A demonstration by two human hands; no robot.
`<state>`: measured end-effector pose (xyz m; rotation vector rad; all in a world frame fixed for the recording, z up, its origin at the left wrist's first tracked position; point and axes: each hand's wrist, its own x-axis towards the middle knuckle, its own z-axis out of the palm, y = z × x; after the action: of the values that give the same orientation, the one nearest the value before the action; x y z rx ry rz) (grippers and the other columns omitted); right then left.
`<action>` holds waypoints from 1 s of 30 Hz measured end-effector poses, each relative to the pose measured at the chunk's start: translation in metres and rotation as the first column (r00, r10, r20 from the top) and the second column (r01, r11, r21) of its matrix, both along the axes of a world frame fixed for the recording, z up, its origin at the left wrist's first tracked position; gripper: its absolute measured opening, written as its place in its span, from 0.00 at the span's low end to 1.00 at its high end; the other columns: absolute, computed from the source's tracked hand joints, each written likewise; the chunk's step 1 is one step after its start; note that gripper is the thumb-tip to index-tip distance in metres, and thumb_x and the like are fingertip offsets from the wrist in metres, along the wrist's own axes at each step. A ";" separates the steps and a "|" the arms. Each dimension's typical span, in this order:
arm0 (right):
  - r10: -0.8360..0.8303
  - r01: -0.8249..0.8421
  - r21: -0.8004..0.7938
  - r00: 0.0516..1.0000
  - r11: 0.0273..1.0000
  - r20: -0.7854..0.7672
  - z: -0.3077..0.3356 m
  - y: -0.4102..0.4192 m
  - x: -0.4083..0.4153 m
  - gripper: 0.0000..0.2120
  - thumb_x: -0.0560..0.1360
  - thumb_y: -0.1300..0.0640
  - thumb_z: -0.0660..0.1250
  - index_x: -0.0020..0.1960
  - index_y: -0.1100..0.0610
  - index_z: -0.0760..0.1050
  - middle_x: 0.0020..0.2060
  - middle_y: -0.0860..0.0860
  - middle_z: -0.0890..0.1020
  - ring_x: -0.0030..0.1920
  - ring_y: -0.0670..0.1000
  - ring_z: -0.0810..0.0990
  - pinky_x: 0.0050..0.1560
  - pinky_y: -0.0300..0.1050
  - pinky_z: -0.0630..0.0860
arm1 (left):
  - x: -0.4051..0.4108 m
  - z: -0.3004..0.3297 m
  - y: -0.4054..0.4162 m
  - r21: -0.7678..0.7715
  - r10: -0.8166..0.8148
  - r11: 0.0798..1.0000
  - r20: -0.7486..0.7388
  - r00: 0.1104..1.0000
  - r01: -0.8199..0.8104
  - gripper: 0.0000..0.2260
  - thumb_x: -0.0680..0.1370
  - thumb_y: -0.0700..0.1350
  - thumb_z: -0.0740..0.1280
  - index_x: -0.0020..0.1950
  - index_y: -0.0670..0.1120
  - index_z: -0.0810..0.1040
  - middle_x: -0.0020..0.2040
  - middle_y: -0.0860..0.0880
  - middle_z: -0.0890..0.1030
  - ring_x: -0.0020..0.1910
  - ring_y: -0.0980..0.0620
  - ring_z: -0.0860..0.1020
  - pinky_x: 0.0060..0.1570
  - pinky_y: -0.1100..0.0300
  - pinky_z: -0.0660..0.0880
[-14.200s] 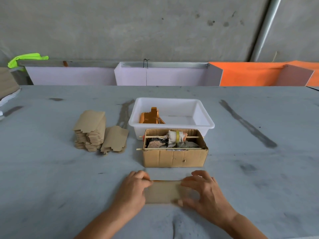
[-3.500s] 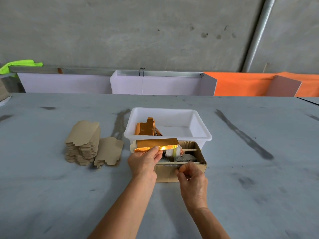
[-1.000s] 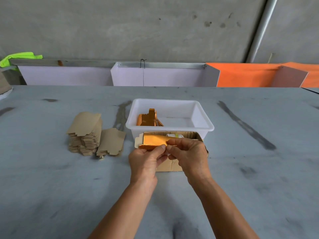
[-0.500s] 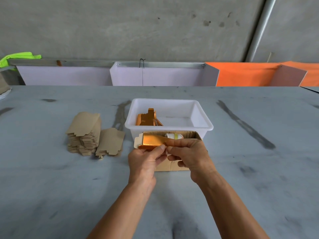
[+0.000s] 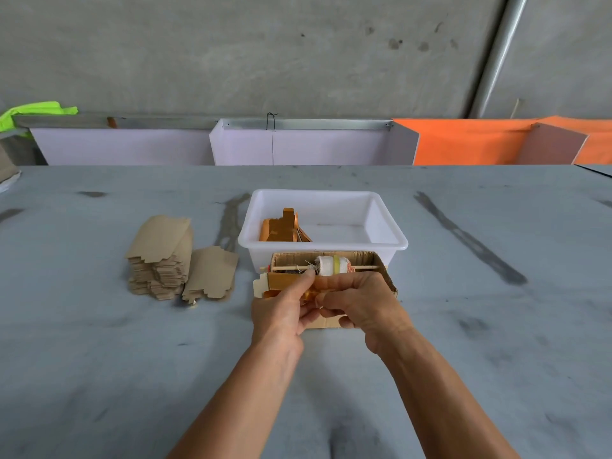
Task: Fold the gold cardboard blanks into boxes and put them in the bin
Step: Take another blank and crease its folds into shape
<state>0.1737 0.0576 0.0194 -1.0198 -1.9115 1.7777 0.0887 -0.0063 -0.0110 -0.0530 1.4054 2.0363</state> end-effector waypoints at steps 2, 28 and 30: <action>0.020 -0.020 -0.001 1.000 1.000 0.024 -0.001 -0.001 0.000 0.10 0.70 0.67 0.71 0.43 0.53 0.83 0.25 0.46 0.81 0.25 0.40 0.77 0.28 0.34 0.68 | -0.001 -0.002 0.001 -0.031 0.005 1.000 0.026 1.000 -0.004 0.09 0.70 0.39 0.74 0.49 0.41 0.79 0.41 0.42 0.83 0.35 0.46 0.81 0.34 0.56 0.80; -0.399 0.368 -0.182 0.899 0.912 -0.183 -0.031 -0.032 -0.012 0.11 0.65 0.67 0.75 0.43 0.58 0.76 0.31 0.53 0.83 0.27 0.44 0.81 0.24 0.30 0.71 | 0.003 -0.013 0.008 0.022 0.287 0.958 0.040 0.957 -0.288 0.22 0.66 0.37 0.77 0.58 0.39 0.77 0.50 0.40 0.82 0.44 0.43 0.82 0.28 0.60 0.78; -0.407 0.353 -0.266 0.895 0.897 -0.184 -0.031 -0.032 -0.010 0.13 0.65 0.67 0.76 0.45 0.59 0.75 0.30 0.52 0.82 0.25 0.43 0.80 0.22 0.29 0.69 | 0.002 -0.012 0.007 0.027 0.265 0.963 0.047 0.963 -0.267 0.22 0.67 0.37 0.77 0.58 0.37 0.77 0.51 0.39 0.82 0.42 0.43 0.81 0.27 0.61 0.77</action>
<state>0.1641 0.0251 -0.0114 -1.1123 -1.2812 1.8094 0.0909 0.0008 -0.0229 -0.2845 1.3992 2.2609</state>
